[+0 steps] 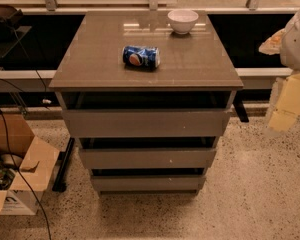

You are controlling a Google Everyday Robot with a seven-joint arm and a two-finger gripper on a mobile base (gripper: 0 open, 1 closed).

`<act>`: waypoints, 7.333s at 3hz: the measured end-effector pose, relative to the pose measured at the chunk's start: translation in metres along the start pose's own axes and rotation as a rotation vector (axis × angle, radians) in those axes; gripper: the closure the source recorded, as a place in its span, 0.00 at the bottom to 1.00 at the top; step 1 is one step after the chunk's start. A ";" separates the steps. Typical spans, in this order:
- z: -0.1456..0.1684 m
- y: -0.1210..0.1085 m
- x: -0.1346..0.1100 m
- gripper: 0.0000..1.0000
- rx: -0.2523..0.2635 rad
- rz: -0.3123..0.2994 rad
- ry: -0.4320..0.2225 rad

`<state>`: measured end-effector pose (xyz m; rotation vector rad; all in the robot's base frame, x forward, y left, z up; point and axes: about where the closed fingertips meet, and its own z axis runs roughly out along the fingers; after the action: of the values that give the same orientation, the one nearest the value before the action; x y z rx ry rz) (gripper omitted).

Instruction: Open bottom drawer

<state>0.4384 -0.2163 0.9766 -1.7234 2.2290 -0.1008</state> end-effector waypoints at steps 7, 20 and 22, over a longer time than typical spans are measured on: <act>0.195 0.018 -0.017 0.00 -0.065 0.130 -0.251; 0.609 0.105 0.063 0.00 -0.272 0.660 -0.531; 0.628 0.107 0.057 0.00 -0.266 0.667 -0.501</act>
Offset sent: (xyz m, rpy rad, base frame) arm 0.0234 0.0339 -0.0740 0.1375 -0.0708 0.0101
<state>0.5096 -0.1549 0.3442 -0.8728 2.3398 0.7192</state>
